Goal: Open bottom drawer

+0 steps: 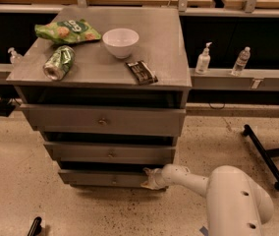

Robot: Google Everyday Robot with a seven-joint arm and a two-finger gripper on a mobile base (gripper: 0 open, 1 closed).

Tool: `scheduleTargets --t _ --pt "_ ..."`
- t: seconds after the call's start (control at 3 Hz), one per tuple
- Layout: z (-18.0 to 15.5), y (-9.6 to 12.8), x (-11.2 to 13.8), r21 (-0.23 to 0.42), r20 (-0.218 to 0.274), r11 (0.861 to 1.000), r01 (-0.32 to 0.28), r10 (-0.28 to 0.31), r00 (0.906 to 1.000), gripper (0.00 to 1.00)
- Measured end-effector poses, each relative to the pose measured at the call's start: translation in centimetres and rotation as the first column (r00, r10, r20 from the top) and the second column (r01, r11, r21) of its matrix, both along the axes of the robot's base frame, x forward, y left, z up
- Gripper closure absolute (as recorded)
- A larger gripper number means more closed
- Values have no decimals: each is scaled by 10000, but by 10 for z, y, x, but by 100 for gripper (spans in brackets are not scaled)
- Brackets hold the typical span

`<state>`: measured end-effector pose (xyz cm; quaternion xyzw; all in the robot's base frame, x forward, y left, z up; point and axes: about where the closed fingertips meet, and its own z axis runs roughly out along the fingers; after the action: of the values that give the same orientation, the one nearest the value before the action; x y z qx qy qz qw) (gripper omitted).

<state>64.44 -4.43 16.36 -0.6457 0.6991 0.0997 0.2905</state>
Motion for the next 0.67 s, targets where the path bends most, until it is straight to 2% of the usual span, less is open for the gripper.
scheduleTargets --t 0.67 --pt "6 0 0 2 -1 10000 1 -1 10000 67"
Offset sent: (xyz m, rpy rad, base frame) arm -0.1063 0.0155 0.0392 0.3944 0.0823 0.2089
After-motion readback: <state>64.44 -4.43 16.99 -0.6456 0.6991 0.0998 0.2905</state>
